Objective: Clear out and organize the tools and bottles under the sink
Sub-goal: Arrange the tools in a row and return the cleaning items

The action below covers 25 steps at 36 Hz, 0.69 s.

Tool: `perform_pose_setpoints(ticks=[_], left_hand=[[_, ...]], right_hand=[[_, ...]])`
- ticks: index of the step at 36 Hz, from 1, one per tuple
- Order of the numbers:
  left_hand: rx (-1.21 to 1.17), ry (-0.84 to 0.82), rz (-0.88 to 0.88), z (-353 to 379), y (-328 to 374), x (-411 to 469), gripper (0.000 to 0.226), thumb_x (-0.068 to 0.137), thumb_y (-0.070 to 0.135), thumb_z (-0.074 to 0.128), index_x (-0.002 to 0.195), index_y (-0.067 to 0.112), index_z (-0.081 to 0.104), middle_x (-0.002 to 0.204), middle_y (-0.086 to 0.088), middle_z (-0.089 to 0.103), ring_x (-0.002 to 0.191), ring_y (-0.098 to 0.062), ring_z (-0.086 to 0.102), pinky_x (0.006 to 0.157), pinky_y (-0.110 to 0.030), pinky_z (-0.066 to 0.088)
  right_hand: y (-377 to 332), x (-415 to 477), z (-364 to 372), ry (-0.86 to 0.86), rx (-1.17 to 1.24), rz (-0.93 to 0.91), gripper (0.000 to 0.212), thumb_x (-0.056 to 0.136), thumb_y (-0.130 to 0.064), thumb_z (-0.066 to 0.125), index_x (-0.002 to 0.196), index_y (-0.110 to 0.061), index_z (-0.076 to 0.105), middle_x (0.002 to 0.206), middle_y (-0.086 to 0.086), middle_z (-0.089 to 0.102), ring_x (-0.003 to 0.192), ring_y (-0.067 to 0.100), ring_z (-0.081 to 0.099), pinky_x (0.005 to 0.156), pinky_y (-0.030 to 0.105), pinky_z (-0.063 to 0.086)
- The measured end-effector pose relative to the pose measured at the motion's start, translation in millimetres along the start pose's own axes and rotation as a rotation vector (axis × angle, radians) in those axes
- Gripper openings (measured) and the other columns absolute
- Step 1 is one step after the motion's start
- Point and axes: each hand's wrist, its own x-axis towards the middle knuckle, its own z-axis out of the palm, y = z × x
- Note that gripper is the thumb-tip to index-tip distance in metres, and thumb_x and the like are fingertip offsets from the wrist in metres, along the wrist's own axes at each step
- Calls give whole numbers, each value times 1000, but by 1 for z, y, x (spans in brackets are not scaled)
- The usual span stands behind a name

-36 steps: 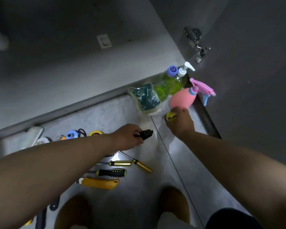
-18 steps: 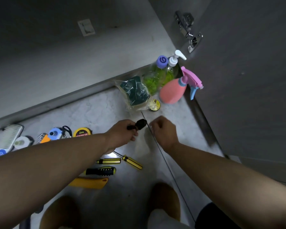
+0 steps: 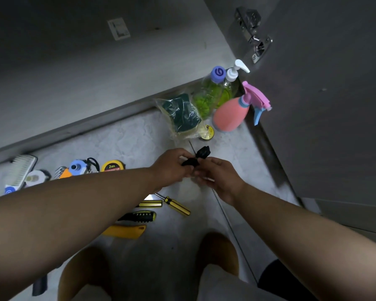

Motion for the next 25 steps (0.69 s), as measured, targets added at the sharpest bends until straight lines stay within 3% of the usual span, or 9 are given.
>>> perform_pose_setpoints(ticks=[3,6,8,11,13,16,19,22,25], left_hand=[[123,17,22,-1,-7,2,24,92,16,71,116,19,67,95,-2,70,78,-14,62,74,-27,47],[227,21,20,-7,-18,3,18,93,18,68,111,18,65,100,-1,69,93,-17,63,77,-24,45],[291,13,24,-14,-26,2,12,95,20,65,107,22,66,101,3,68,95,-15,63,72,-21,45],[403,2,57,-26,-35,-4,11,97,20,60,101,29,65,96,12,64,86,-8,62,65,-12,43],[497,-20,94,-35,-41,-11,14,98,20,56,104,30,63,97,11,64,85,-9,63,68,-16,46],[677,-54,190,-51,-47,-26,20,103,23,48,118,26,59,110,3,60,95,-18,60,82,-32,49],[800,-91,284,-69,-50,-43,23,104,22,45,123,26,58,112,2,56,97,-19,58,84,-34,48],[807,-37,295,-92,-54,-60,24,102,18,49,120,27,61,115,5,57,100,-17,62,87,-34,49],[713,126,308,-120,-63,-77,27,97,10,53,118,21,66,109,5,58,105,-19,61,91,-32,49]], right_hand=[[-2,8,1,160,-25,-11,24,92,-21,70,102,1,73,91,18,76,80,24,72,66,29,58],[-5,18,2,328,-82,-6,17,88,-21,74,89,-4,76,76,13,76,65,19,72,59,27,57],[-7,26,3,410,-100,9,17,87,-21,75,78,-7,74,67,10,74,61,20,71,67,35,62],[-13,35,5,467,-120,52,22,86,-20,75,69,-7,71,71,15,74,71,30,75,80,47,62],[-15,39,8,487,-180,70,24,85,-24,75,74,-4,73,75,17,75,74,31,75,81,47,62],[-16,35,12,506,-441,82,34,85,-36,71,89,-3,76,83,15,76,80,29,74,81,42,62],[-19,19,23,429,-722,-11,33,90,-35,62,87,-5,75,88,14,74,88,32,71,87,43,59],[-26,0,41,220,-935,-150,27,95,-26,56,89,-5,72,96,15,73,93,33,69,88,44,57],[-37,-23,67,-125,-1041,-163,17,95,-18,58,98,-5,69,90,12,72,80,26,69,71,31,56]])
